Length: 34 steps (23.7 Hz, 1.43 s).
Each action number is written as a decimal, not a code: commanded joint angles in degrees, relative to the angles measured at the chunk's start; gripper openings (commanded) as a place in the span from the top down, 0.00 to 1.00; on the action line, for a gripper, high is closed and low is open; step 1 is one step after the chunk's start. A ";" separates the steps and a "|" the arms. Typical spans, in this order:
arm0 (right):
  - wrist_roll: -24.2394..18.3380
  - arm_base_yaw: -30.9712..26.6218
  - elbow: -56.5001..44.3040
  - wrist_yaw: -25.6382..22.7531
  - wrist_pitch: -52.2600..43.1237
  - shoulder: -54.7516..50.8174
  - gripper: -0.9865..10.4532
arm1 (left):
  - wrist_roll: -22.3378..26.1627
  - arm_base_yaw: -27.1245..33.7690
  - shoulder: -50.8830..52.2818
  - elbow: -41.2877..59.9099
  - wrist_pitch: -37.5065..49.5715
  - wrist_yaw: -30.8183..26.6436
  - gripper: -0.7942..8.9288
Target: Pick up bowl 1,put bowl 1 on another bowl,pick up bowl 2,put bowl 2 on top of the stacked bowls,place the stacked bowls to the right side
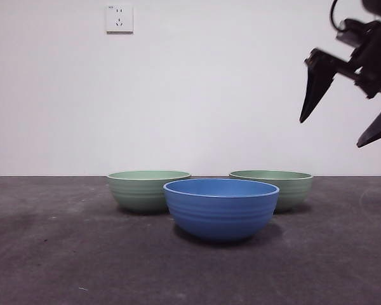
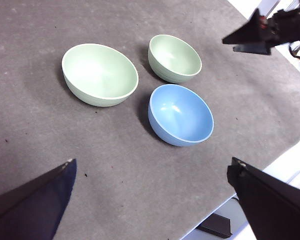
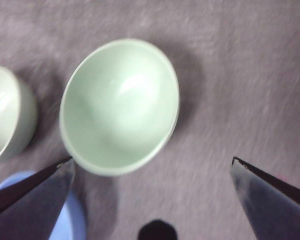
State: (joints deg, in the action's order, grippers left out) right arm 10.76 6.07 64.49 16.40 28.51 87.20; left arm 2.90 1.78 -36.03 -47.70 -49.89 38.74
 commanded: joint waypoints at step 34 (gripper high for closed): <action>-0.31 3.78 7.39 -6.21 -5.57 16.92 0.93 | -0.07 0.02 0.07 0.02 -0.59 0.31 0.25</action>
State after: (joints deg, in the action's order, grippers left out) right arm 10.52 9.74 71.75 10.26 23.57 104.60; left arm 2.90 1.78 -36.03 -47.70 -50.54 38.72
